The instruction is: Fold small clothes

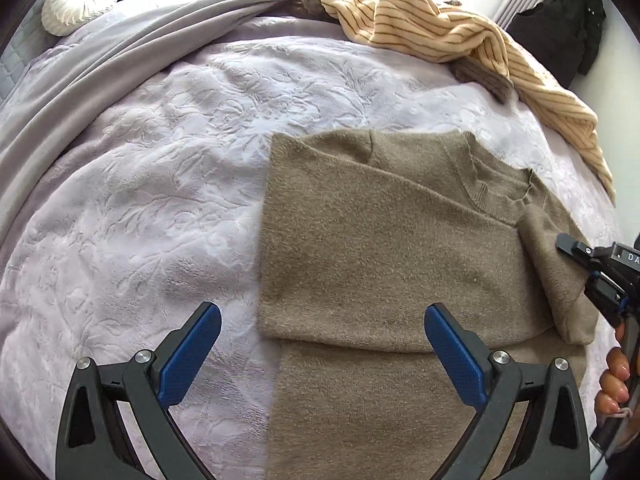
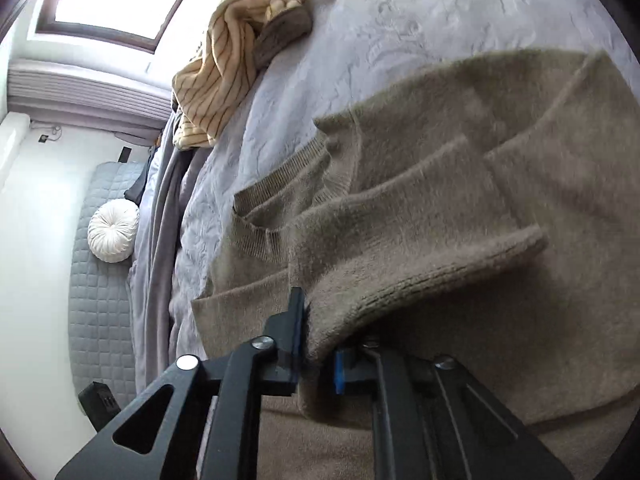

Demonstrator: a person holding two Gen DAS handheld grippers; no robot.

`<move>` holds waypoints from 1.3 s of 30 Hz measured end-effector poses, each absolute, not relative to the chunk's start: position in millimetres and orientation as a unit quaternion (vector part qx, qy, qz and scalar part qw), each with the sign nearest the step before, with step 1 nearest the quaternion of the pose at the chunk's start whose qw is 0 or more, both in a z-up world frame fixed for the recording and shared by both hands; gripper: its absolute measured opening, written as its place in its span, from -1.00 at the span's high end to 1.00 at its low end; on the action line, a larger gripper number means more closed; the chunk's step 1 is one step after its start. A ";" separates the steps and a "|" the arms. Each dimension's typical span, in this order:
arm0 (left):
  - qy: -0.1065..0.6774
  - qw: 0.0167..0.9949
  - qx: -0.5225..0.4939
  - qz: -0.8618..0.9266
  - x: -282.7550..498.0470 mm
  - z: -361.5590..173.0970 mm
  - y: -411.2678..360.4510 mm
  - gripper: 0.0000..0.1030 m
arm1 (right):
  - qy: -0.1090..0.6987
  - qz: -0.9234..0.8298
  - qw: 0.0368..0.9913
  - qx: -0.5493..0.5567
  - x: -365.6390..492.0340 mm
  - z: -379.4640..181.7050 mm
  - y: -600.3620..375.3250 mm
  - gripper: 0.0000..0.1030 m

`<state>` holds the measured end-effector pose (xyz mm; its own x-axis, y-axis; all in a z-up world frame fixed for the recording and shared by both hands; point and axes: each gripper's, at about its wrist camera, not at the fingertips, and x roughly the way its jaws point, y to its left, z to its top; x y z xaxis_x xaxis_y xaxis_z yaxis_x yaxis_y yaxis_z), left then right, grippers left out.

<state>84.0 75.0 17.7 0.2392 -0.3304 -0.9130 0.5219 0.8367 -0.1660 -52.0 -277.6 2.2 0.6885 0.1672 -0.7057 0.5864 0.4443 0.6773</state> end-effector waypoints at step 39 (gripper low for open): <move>0.613 0.697 0.042 -0.369 63.2 -17.4 -1.8 0.67 | 0.349 -0.256 0.700 0.568 -230.6 -31.3 -327.0 0.88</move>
